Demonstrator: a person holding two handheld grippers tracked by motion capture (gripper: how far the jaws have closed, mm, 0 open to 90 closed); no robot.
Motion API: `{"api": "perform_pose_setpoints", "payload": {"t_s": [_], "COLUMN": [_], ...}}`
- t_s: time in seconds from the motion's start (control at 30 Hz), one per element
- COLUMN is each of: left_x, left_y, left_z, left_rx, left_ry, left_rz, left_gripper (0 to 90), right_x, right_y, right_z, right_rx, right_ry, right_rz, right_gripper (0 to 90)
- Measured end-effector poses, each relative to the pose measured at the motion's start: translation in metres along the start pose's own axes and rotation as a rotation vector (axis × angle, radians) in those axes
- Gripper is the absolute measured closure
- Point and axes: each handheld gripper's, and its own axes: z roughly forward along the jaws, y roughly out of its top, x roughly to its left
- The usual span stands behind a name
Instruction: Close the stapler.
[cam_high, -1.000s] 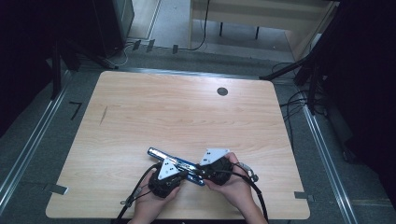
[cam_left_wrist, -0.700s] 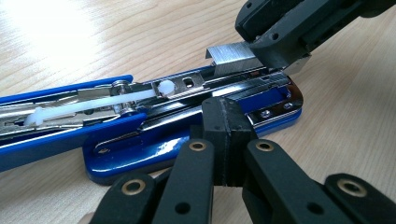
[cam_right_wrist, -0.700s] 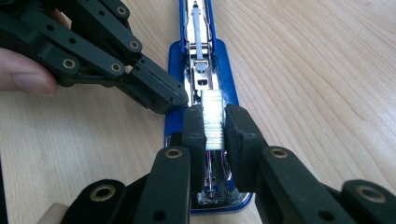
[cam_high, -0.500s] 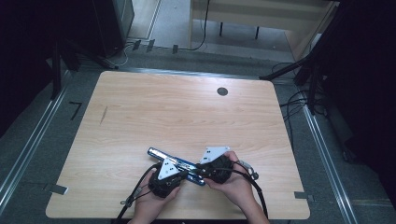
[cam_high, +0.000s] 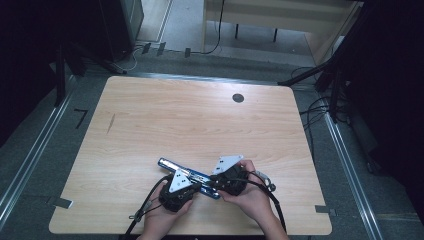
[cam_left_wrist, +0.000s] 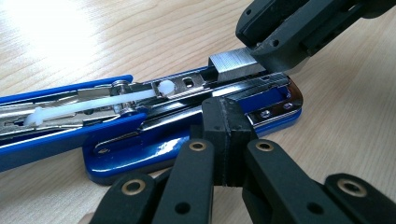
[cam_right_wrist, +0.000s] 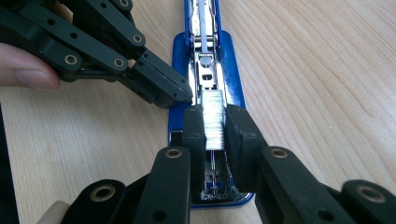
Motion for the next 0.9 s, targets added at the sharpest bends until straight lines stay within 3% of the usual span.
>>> {"api": "perform_pose_setpoints", "payload": {"t_s": [0.9], "left_x": [0.0], "left_y": [0.0], "left_z": [0.0], "left_rx": [0.0], "left_ry": [0.0], "left_rz": [0.001], "left_gripper": [90.0], "right_x": [0.0002], "right_y": [0.0], "right_z": [0.0011], "right_rx": [0.008], "right_ry": [-0.001], "right_rz": [0.002], "right_gripper": [78.7]}}
